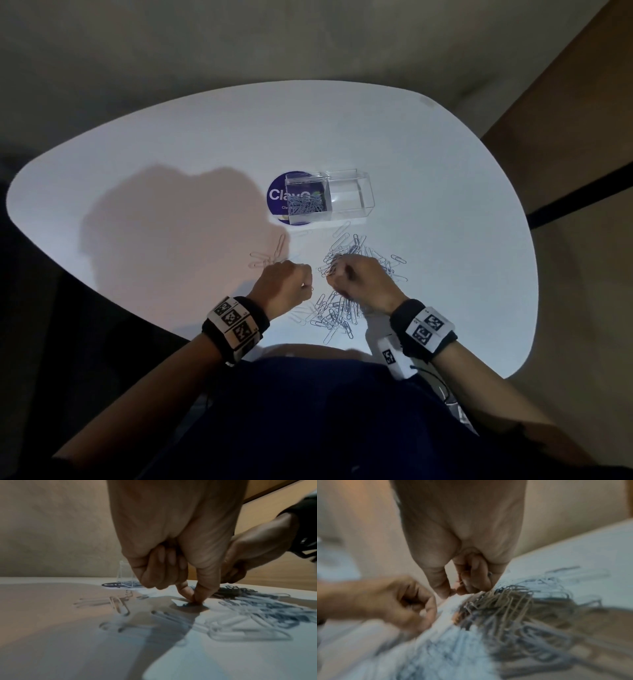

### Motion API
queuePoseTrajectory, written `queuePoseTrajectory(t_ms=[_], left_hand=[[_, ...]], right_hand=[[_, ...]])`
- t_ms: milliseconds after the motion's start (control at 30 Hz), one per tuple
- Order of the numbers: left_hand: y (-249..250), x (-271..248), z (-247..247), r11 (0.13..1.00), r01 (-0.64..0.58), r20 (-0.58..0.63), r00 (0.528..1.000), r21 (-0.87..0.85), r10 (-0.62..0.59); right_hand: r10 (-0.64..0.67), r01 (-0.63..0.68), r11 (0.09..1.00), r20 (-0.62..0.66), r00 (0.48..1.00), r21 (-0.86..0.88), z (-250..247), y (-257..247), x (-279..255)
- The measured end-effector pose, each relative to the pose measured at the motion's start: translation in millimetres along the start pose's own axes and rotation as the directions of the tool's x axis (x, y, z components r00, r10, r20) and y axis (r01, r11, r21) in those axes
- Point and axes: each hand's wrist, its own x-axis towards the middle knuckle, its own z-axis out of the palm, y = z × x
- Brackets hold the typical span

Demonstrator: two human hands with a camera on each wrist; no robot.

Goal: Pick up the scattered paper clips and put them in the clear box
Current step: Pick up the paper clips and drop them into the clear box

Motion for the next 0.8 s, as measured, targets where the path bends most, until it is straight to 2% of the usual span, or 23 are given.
queuePoseTrajectory(t_ms=[67,133,167,200,233,300,333,367,433,467,500,567,667,800], left_hand=[[-1.6,0.1,-2.0,1.0,-0.009,-0.031,0.999,-0.004,0.009],[-3.8,-0.4,-4.3,1.0,-0.022,-0.045,0.999,0.0,0.022],[-4.7,-1.1,-5.1,1.0,-0.03,-0.042,0.999,0.007,0.03],[-6.0,-1.5,-4.5,0.999,-0.046,-0.051,0.998,0.021,0.047],[-7.2,-1.8,-4.1,0.997,-0.054,-0.062,0.996,0.05,0.057],[-9.8,-3.2,-2.4,0.991,-0.064,-0.08,0.994,0.119,0.074],[-11.4,-4.0,-0.5,0.988,-0.067,-0.074,0.994,0.141,0.078],[-12.1,-5.7,0.0,0.986,-0.068,-0.06,0.995,0.151,0.078],[-13.9,-8.8,1.3,0.987,-0.077,-0.057,0.995,0.144,0.086],[-13.7,-10.2,1.6,0.989,-0.068,-0.05,0.996,0.129,0.075],[-12.1,-10.9,0.8,0.993,-0.046,-0.034,0.998,0.111,0.05],[-10.1,-11.1,-1.1,0.999,0.017,-0.017,1.0,0.05,-0.016],[-9.1,-11.3,-3.2,0.999,0.054,-0.005,0.999,0.0,-0.054],[-10.8,-12.5,-2.0,0.999,0.046,0.035,0.998,0.008,-0.046]], right_hand=[[0.131,-0.115,0.928,-0.02,0.991,0.353,-10.8,-2.2,1.1],[0.21,-0.185,0.727,0.042,0.977,0.661,-20.2,-5.0,5.9],[0.235,-0.209,0.629,0.073,0.969,0.749,-24.2,-4.1,9.6],[0.249,-0.231,0.567,0.102,0.963,0.791,-27.9,-5.5,12.4],[0.254,-0.246,0.543,0.122,0.959,0.803,-30.1,-5.8,14.2],[0.225,-0.249,0.572,0.142,0.964,0.782,-31.2,-8.5,13.9],[0.199,-0.231,0.639,0.132,0.971,0.734,-30.0,-10.4,11.8],[0.159,-0.192,0.743,0.109,0.981,0.641,-28.4,-13.9,8.5],[-0.005,-0.016,0.955,0.069,0.998,0.296,-19.1,-15.4,3.1],[-0.129,0.123,0.99,0.093,0.987,0.07,-12.0,-13.7,1.9],[-0.234,0.255,0.958,0.159,0.959,-0.129,-4.7,-11.5,2.0],[-0.296,0.392,0.848,0.296,0.908,-0.357,5.6,-6.2,3.9],[-0.303,0.457,0.766,0.373,0.877,-0.452,7.3,-2.4,9.7],[-0.355,0.524,0.687,0.396,0.847,-0.504,10.0,-2.5,13.0]])
